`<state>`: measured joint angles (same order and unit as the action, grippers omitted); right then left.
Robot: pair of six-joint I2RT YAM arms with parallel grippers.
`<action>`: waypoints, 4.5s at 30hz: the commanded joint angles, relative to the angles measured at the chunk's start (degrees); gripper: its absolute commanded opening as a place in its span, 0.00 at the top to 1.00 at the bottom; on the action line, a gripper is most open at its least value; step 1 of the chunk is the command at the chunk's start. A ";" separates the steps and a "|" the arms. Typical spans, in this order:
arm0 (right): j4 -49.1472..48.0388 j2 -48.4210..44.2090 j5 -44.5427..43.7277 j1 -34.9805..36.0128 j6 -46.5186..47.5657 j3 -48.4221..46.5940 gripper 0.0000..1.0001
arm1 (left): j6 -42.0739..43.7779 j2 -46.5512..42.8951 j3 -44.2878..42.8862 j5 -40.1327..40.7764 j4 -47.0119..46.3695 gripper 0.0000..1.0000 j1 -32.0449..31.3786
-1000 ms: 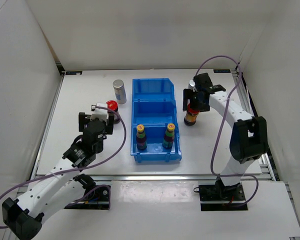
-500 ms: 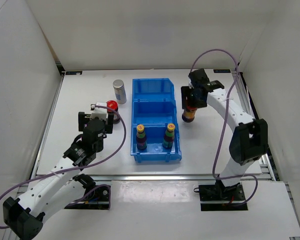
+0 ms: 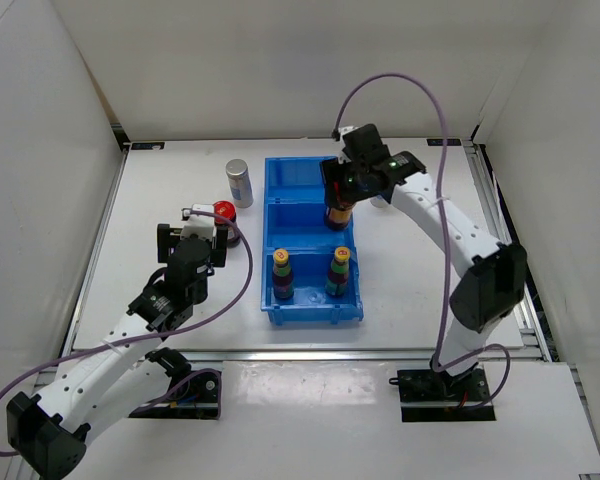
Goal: Organize the condiment bottles
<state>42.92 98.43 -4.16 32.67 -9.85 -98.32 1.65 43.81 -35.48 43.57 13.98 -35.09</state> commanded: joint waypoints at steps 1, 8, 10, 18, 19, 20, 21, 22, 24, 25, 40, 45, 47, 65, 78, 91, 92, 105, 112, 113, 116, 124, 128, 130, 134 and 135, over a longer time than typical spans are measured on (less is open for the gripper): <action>-3.89 1.67 1.18 1.17 0.53 1.29 0.73 | -0.51 -0.75 0.06 0.90 -1.06 0.00 0.20; -10.75 3.51 1.18 1.17 0.00 8.40 0.64 | -0.51 -0.75 0.06 0.90 -1.06 0.00 0.20; -11.28 4.22 1.18 1.17 0.00 8.41 0.50 | -0.51 -0.75 0.06 1.42 -1.06 0.00 0.20; -6.62 5.29 -0.85 1.17 -2.28 2.53 0.00 | -1.73 0.39 0.06 1.96 -1.06 0.00 0.20; -6.01 4.76 -1.63 1.17 -2.28 1.57 0.00 | -1.74 0.40 -0.54 1.96 -1.06 0.00 0.20; -4.61 3.53 -2.25 1.17 -2.28 0.60 0.00 | -2.70 1.35 -1.42 1.96 -0.01 0.00 0.72; -3.99 2.65 -3.21 1.17 -2.28 -1.06 0.00 | -3.49 2.58 -2.65 1.26 0.95 0.00 1.25; -3.37 0.38 -4.96 1.17 -2.28 -1.69 0.00 | -4.89 3.38 -5.97 -1.18 1.92 0.00 1.78; -3.37 -2.18 -5.67 1.17 -2.28 -1.70 0.00 | -5.43 6.26 -9.85 -9.76 4.47 0.00 5.10; -3.37 -4.72 -5.68 1.17 -1.76 -1.70 0.00 | -7.43 7.50 -13.70 -13.39 5.18 0.00 6.69; -4.51 -25.48 -2.26 1.17 -3.51 17.71 0.00 | -12.20 34.14 -24.11 -37.95 -0.61 0.00 19.71; -5.04 -28.82 0.29 1.17 -4.13 21.24 0.00 | -12.20 38.97 -24.89 -37.95 -2.55 0.00 21.55; -5.04 -29.70 0.30 1.17 -4.13 22.03 0.00 | -12.72 41.42 -25.51 -37.95 -2.03 0.00 21.56; -0.11 -35.24 -1.37 1.17 -2.02 22.03 0.00 | -11.41 40.13 -35.34 -36.89 3.59 0.62 22.08; 0.41 -37.43 -4.27 1.17 -1.40 25.02 0.00 | -10.79 40.90 -49.86 -52.96 2.99 0.71 11.72; 5.25 -42.09 -5.94 1.17 -0.35 25.02 0.00 | -9.74 52.33 -45.29 -47.01 -0.27 0.71 2.93; 5.86 -42.62 -6.47 1.17 -0.35 25.02 0.00 | -9.21 53.38 -45.29 -45.26 -0.79 0.71 2.31; 7.01 -43.76 -8.31 1.17 -1.40 26.60 0.00 | -8.59 57.79 -43.27 -38.30 -1.32 0.03 1.25; 5.17 -37.64 -12.97 -0.14 -1.32 23.89 0.00 | -8.07 51.48 -50.19 -35.14 6.64 0.00 0.20; 4.46 -36.05 -12.97 -0.67 -1.32 23.01 0.00 | -6.94 50.42 -52.21 -34.53 8.68 0.00 0.20; 2.71 -27.79 -11.41 -5.92 -0.52 14.43 0.00 | -1.85 44.45 -56.19 -25.77 13.00 0.00 0.20; 6.48 -3.09 0.03 -16.05 -1.93 -7.57 0.00 | -0.67 20.02 -27.83 -14.04 6.51 0.00 1.78; 7.09 5.95 -1.02 -17.19 -1.23 -16.52 0.00 | -3.67 6.41 -11.74 -12.56 1.24 0.00 2.92; 7.09 10.26 -0.50 -17.81 -1.23 -18.91 0.00 | -3.67 2.87 -4.70 -11.33 0.61 0.00 2.92; 7.09 17.13 0.82 -19.04 -1.23 -23.49 0.00 | -1.13 -2.06 -0.73 -8.50 -1.32 0.00 2.31; 7.09 18.36 0.30 -19.04 -1.23 -24.19 0.00 | 0.36 -2.06 0.49 -7.63 -3.67 0.00 2.31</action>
<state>49.54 114.17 -4.67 14.52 -11.49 -119.15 -0.14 44.86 -34.59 31.62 16.78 -32.47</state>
